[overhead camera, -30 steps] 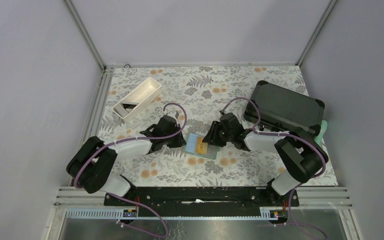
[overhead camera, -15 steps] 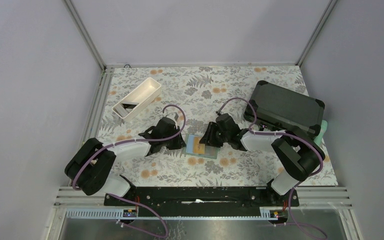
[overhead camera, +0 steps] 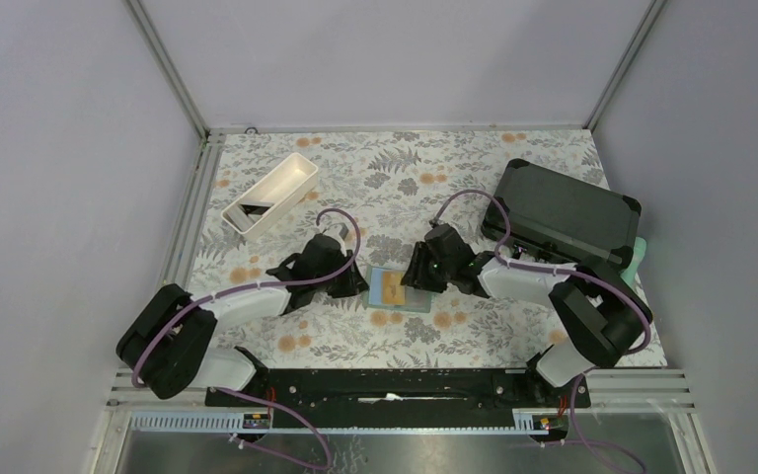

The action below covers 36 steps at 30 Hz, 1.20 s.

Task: Put the credit cards into the card holder
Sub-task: Insert the credit card into the card holder.

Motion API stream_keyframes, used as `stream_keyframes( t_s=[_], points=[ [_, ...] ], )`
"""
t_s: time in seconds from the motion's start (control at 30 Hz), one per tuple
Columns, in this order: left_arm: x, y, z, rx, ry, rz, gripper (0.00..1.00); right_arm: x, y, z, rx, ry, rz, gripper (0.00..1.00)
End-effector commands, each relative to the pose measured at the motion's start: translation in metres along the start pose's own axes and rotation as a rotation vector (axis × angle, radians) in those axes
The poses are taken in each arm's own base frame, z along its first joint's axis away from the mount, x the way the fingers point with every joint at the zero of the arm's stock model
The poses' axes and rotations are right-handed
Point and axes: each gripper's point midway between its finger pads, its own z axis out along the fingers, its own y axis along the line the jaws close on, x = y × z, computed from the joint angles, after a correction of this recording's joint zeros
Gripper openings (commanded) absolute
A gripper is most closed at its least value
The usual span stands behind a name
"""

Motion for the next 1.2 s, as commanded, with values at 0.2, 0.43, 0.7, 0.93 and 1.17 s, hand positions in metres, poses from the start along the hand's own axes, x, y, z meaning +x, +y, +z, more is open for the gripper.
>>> stream_keyframes(
  t_s=[0.2, 0.43, 0.7, 0.93, 1.17],
  points=[
    [-0.016, -0.015, -0.019, 0.047, -0.076, 0.016, 0.36, 0.007, -0.016, -0.024, 0.098, 0.021, -0.052, 0.49],
    [-0.019, -0.019, -0.018, 0.059, -0.073, 0.013, 0.54, 0.008, 0.003, -0.029, 0.027, 0.023, -0.050, 0.47],
    [-0.015, -0.018, -0.011, 0.064, -0.055, -0.004, 0.58, 0.014, 0.011, -0.022, -0.007, 0.049, -0.039, 0.44],
    [-0.012, -0.017, -0.006, 0.072, -0.040, -0.017, 0.57, 0.019, 0.022, -0.013, -0.050, 0.062, -0.030, 0.41],
    [-0.009, -0.016, -0.002, 0.077, -0.029, -0.026, 0.56, 0.026, 0.019, -0.005, -0.032, 0.082, -0.030, 0.39]
  ],
)
